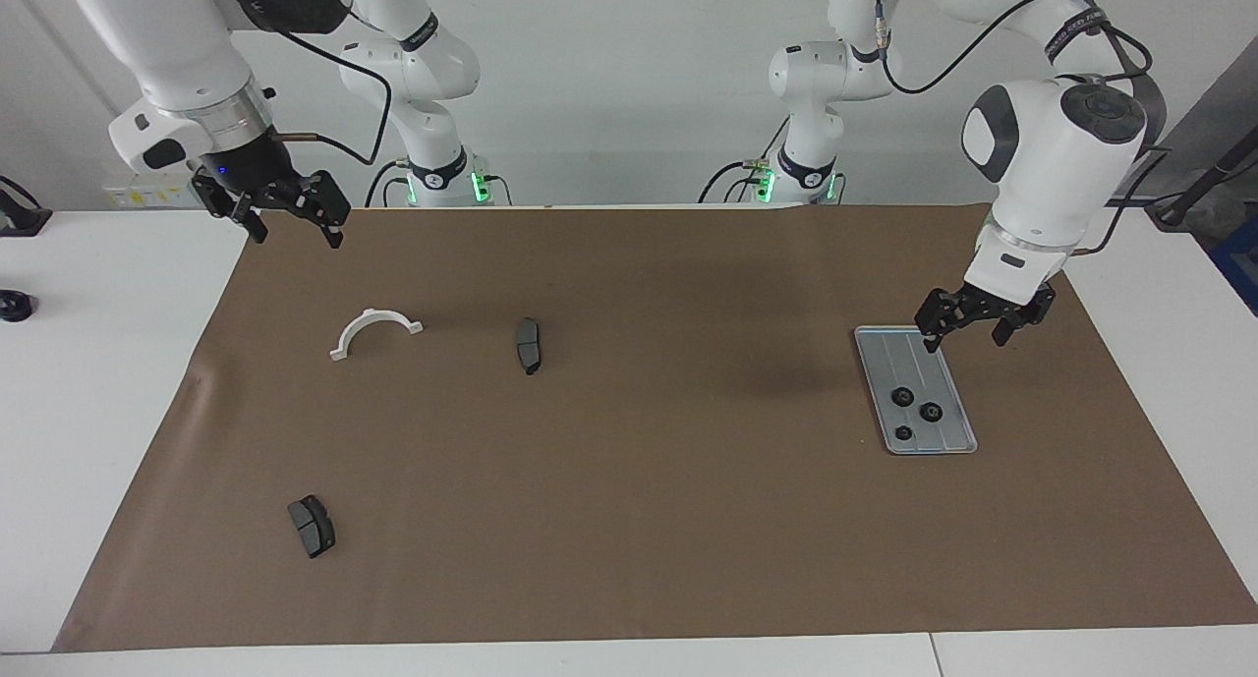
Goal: Pick bearing gear from pile to tray
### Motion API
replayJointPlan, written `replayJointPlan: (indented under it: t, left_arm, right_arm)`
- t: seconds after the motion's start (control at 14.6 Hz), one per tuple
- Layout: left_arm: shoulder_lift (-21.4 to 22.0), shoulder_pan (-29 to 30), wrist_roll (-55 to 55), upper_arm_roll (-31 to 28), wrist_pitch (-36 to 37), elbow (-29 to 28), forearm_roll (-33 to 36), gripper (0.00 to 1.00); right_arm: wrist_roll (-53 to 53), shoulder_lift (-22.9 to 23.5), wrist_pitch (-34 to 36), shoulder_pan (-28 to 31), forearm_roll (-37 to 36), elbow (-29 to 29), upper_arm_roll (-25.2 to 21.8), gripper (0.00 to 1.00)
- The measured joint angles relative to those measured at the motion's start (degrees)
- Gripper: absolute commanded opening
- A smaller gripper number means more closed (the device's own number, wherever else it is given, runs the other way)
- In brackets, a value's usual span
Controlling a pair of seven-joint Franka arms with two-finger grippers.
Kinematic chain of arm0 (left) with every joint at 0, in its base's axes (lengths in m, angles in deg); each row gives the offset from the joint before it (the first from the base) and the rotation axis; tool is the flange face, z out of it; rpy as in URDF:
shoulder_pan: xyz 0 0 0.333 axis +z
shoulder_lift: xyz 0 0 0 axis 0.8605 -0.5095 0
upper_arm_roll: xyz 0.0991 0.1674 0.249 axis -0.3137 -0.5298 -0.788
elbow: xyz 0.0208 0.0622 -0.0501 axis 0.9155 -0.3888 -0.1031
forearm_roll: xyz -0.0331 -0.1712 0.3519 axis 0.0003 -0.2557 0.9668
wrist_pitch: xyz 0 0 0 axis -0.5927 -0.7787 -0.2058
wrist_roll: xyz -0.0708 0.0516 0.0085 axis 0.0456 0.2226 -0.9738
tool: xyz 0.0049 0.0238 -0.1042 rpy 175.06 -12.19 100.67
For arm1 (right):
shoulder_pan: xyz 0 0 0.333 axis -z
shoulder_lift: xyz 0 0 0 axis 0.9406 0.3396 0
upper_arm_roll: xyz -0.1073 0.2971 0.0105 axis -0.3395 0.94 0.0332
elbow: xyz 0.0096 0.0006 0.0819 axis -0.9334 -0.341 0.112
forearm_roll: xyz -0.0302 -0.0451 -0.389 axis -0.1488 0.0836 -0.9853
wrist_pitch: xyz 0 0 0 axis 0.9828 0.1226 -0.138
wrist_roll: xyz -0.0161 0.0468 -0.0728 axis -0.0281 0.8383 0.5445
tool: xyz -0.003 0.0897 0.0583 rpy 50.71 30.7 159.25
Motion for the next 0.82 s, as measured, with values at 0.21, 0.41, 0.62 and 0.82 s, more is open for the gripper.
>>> replayJointPlan:
  t: [0.21,0.41,0.62,0.82]
  left_arm:
    - [4.5,0.0,3.0,-0.1,5.2,-0.2,-0.3,1.00]
    - [10.5,0.0,3.5,-0.3,7.2,-4.3,-0.7,1.00]
    - [11.0,0.1,3.5,-0.8,7.5,-3.5,-4.3,1.00]
    - [9.5,0.1,3.7,-1.2,11.5,0.5,-4.5,1.00]
  right_arm:
    - [0.0,0.0,0.0,0.0,0.0,0.0,0.0,1.00]
    - [0.0,0.0,0.0,0.0,0.0,0.0,0.0,1.00]
    - [0.0,0.0,0.0,0.0,0.0,0.0,0.0,1.00]
    - [0.0,0.0,0.0,0.0,0.0,0.0,0.0,1.00]
